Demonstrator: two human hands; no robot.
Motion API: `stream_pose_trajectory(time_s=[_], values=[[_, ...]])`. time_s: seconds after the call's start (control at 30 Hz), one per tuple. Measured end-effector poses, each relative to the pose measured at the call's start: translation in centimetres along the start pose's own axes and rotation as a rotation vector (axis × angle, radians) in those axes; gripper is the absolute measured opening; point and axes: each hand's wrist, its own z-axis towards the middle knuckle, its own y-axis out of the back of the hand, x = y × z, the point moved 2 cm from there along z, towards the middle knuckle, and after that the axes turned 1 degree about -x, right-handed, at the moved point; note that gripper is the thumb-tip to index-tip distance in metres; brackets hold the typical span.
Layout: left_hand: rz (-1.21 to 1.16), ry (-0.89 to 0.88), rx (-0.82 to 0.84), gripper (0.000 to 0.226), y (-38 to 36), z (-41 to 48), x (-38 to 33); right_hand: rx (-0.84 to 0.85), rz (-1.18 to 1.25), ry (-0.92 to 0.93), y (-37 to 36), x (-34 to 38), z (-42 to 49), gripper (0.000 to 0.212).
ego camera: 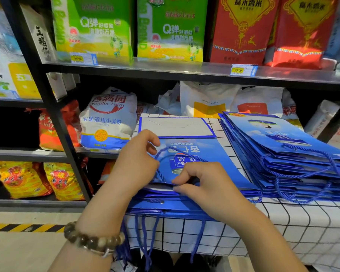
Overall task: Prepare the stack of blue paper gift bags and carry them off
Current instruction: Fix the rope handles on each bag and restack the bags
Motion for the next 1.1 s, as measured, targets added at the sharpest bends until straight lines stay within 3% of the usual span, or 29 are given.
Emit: stream_pose_trajectory(time_s=[0.2,0.3,0.43,0.57,0.63,0.67,0.73,0.83,0.97,1.1], values=[[0.083,-0.055,0.051,0.043,-0.3,-0.6,0.4,0.059,-0.092,0.085,0.1,0.3,-0.5,0.007],[0.245,-0.018,0.122,0.028,0.6,-0.9,0.9,0.184,-0.339,0.114,0.2,0.2,-0.8,0.044],[0.485,0.091,0.075,0.017,1.8,-1.0,1.5,0.129,-0.51,0.208,0.2,0.8,-0.7,0.037],[0.023,0.22,0.054,0.017,2.7,-0.6,1.0,-0.139,-0.567,0.261,0.2,1.1,-0.6,0.039],[-0.096,0.23,-0.012,0.028,3.2,-0.1,1.0,-0.256,-0.503,0.315,0.5,1.2,-0.7,0.038],[-0.167,0.25,-0.034,0.038,3.2,0.0,1.1,-0.293,-0.485,0.338,0.7,1.4,-0.9,0.04],[-0.408,0.326,-0.013,0.048,2.9,-0.1,1.4,-0.203,-0.472,0.355,0.5,1.8,-1.3,0.046],[-0.583,0.383,0.07,0.055,2.1,-0.6,1.8,-0.058,-0.289,0.194,1.3,2.2,-1.2,0.053],[-0.664,0.359,-0.052,0.056,2.7,-0.3,1.8,-0.135,-0.446,-0.164,4.6,-1.9,0.9,0.045],[-0.726,0.291,-0.123,0.055,3.5,0.2,1.3,-0.006,-0.365,-0.408,5.5,-4.6,2.1,0.058]])
